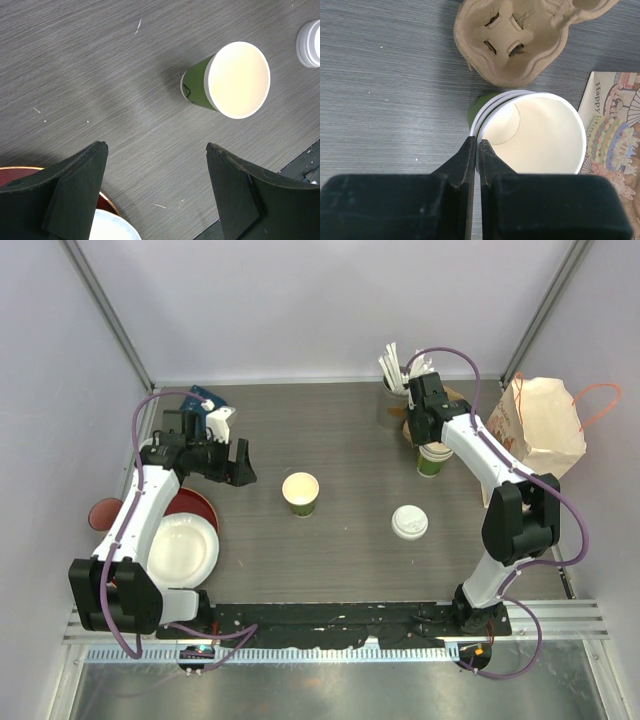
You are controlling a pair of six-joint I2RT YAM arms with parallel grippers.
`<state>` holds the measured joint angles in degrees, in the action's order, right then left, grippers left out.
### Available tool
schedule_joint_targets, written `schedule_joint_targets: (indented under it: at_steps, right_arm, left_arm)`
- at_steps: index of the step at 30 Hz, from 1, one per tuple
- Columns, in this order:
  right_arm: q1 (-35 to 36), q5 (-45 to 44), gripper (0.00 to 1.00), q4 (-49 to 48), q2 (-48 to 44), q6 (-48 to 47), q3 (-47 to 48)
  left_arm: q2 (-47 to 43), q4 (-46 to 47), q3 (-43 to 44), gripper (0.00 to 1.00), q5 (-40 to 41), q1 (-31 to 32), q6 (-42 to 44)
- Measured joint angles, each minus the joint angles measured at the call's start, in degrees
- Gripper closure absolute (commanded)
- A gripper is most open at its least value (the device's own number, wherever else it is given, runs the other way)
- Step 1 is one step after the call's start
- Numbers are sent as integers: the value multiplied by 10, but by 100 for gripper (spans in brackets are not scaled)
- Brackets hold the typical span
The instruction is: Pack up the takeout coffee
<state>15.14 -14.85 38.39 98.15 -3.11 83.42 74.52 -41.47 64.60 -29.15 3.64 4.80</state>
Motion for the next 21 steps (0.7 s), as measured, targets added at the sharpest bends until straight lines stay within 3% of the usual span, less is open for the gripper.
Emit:
schedule_joint_targets:
  at_steps: [3,4,6,7,21]
  right_arm:
    - [0,0,80,6,0,0,2]
    - [0,1,80,7,0,0,4]
    - [0,0,96,8,-1,0,5]
    - [0,0,99,8,-1,-1,5]
    - [0,-5,99,34,-20,-2,14]
  left_arm:
    - [0,0,0,15,0,0,0]
    - [0,0,0,15,0,0,0]
    - [1,0,0,15,0,0,0]
    - [1,0,0,15,0,0,0]
    - [7,0,0,15,0,0,2]
